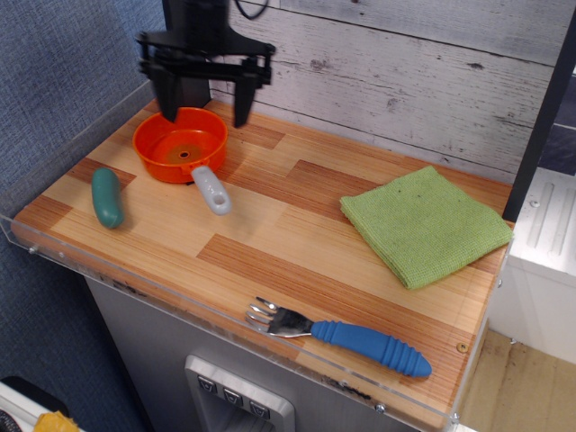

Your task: Slide the red pan closer to the pickle.

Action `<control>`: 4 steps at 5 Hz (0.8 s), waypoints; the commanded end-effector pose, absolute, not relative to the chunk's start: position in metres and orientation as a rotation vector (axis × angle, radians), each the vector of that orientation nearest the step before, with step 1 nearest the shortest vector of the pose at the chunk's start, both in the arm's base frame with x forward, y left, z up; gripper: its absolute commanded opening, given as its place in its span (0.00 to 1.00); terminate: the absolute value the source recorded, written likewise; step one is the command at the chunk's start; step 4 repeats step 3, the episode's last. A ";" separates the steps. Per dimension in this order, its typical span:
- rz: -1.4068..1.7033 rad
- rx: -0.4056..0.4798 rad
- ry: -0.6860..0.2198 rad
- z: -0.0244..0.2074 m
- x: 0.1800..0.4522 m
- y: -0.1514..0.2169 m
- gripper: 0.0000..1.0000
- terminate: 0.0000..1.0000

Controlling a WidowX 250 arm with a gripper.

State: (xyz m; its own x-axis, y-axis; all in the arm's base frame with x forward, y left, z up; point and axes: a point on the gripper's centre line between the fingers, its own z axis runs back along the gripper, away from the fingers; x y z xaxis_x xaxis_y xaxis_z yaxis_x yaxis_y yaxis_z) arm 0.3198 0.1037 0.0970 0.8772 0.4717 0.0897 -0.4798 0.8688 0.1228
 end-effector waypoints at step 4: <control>0.413 0.142 -0.104 0.118 0.290 0.107 1.00 1.00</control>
